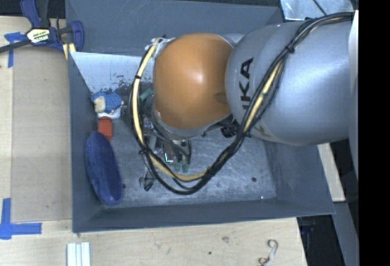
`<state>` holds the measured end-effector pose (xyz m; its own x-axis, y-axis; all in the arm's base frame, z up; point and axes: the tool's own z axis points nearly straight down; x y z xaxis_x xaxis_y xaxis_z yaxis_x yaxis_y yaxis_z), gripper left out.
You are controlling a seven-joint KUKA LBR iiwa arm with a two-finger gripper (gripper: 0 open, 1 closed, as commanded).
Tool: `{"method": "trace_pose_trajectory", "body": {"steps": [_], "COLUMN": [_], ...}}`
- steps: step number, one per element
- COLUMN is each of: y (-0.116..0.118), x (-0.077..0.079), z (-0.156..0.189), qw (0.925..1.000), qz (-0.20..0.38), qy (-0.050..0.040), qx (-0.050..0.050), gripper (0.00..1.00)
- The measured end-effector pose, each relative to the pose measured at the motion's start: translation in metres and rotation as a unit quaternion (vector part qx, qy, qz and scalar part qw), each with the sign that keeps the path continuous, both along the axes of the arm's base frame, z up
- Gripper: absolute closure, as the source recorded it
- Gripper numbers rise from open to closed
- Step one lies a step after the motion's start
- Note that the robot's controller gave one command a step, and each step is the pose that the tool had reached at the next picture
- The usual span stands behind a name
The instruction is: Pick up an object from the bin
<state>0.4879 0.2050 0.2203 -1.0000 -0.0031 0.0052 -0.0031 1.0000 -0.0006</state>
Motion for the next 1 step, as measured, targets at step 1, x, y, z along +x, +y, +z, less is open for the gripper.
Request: {"method": "trace_pose_trajectory", "body": {"steps": [1], "y": [0.0172], "x": [0.0031], "z": [-0.1475], "qw": [0.9986], "qz": [0.053], "qy": [0.0003], "qx": [0.000], "gripper": [0.00]}}
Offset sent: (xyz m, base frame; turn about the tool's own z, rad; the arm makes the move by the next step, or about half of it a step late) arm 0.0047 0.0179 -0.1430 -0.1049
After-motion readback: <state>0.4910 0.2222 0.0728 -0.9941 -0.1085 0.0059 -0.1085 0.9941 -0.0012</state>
